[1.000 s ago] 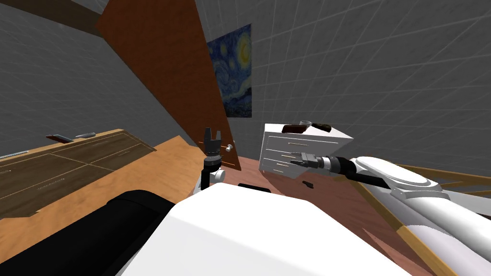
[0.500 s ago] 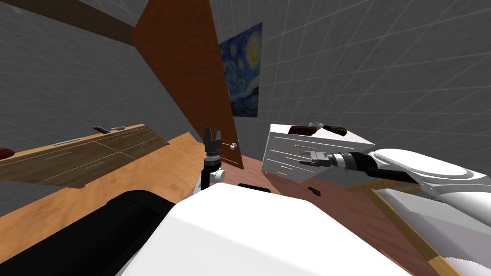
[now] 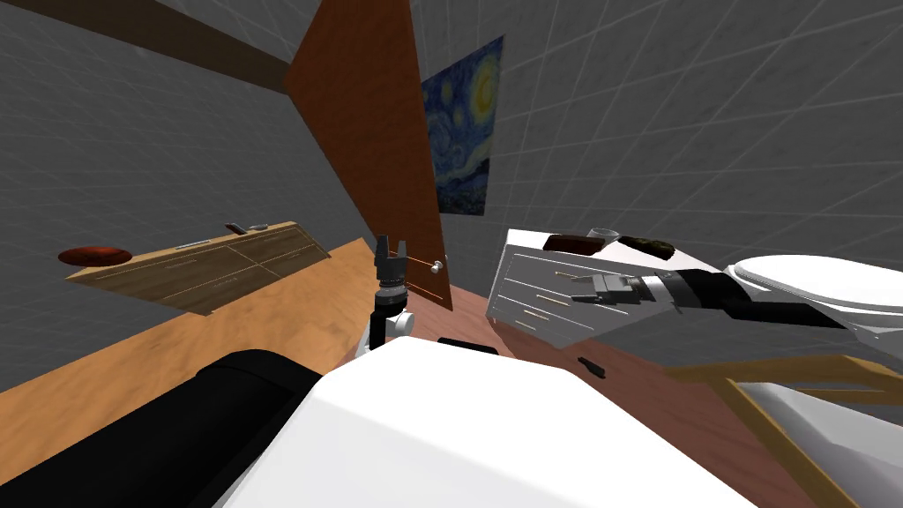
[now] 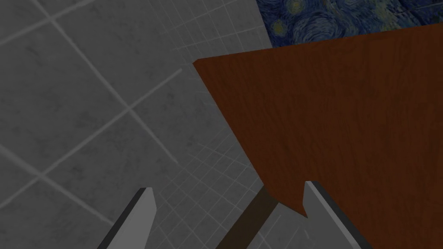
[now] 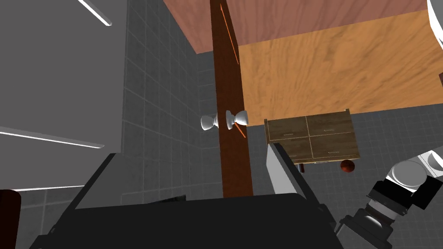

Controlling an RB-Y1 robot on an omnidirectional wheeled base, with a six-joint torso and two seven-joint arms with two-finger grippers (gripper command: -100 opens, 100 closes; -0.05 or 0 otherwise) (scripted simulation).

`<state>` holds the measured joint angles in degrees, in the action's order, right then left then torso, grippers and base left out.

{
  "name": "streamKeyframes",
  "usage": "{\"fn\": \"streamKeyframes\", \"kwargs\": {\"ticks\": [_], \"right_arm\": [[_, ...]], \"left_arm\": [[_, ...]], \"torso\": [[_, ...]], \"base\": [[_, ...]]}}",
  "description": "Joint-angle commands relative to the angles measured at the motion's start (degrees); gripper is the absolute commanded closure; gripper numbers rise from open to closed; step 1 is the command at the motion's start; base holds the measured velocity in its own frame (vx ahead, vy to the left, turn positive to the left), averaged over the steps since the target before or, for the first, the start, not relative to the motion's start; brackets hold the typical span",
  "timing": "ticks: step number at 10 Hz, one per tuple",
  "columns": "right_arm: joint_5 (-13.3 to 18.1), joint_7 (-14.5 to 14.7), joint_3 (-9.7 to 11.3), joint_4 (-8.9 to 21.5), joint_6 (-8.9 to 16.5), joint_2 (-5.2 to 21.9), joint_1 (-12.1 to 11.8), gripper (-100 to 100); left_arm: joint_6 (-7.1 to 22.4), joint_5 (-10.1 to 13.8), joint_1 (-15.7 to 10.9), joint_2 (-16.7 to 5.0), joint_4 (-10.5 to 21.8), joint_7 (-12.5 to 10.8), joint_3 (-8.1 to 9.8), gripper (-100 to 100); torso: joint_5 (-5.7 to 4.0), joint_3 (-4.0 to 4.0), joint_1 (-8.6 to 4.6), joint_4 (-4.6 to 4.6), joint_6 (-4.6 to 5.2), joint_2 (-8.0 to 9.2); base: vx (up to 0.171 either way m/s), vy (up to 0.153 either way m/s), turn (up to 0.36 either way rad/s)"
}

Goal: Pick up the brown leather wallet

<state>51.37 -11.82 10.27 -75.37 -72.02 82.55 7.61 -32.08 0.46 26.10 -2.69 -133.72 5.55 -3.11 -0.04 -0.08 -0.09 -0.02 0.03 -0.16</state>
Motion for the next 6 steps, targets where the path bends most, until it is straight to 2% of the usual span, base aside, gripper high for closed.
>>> {"fn": "streamKeyframes", "kwargs": {"ticks": [1, 2, 3, 4, 5, 6], "right_arm": [[0.83, 0.24, -0.01, 1.14, -0.98, 2.86, 0.56, -100], [2.92, 0.68, 0.49, 3.45, -2.52, 4.65, 2.18, -100], [2.92, 0.68, 0.49, 3.45, -2.52, 6.65, 2.18, -100], [4.92, 1.14, 1.06, 5.57, -3.98, 8.59, 3.61, -100], [4.92, 1.14, 1.06, 5.57, -3.98, 10.23, 3.61, -100], [6.81, 1.64, 1.73, 7.50, -5.41, 11.88, 4.83, -100]], "left_arm": [[0.00, 0.00, 0.00, 0.00, 0.00, 0.00, 0.00, 0], [0.00, 0.00, 0.01, 0.00, 0.00, 0.00, 0.01, 0], [0.00, 0.00, 0.00, 0.00, 0.00, 0.00, 0.00, 0], [0.00, 0.00, 0.01, 0.00, 0.00, 0.00, 0.01, 0], [0.00, 0.00, 0.00, 0.00, 0.00, 0.00, 0.00, 0], [0.00, 0.00, 0.02, 0.00, 0.00, 0.00, 0.01, 0]], "torso": [[0.00, 0.00, 0.00, 0.00, 0.00, 0.00], [0.00, 0.00, -0.01, 0.01, 0.07, 0.00], [0.00, 0.00, -0.01, 0.00, 0.04, -0.01], [-0.01, 0.00, -0.02, 0.01, 0.09, -0.01], [0.00, -0.03, 0.00, -0.01, 0.02, -0.05], [-0.01, -0.02, -0.02, 0.00, 0.10, -0.05]], "base": [[-0.003, -0.002, 0.193], [0.002, 0.001, 0.263], [0.004, -0.004, 0.135], [0.009, 0.004, 0.292], [0.013, -0.005, 0.148], [0.025, -0.001, 0.257]]}}
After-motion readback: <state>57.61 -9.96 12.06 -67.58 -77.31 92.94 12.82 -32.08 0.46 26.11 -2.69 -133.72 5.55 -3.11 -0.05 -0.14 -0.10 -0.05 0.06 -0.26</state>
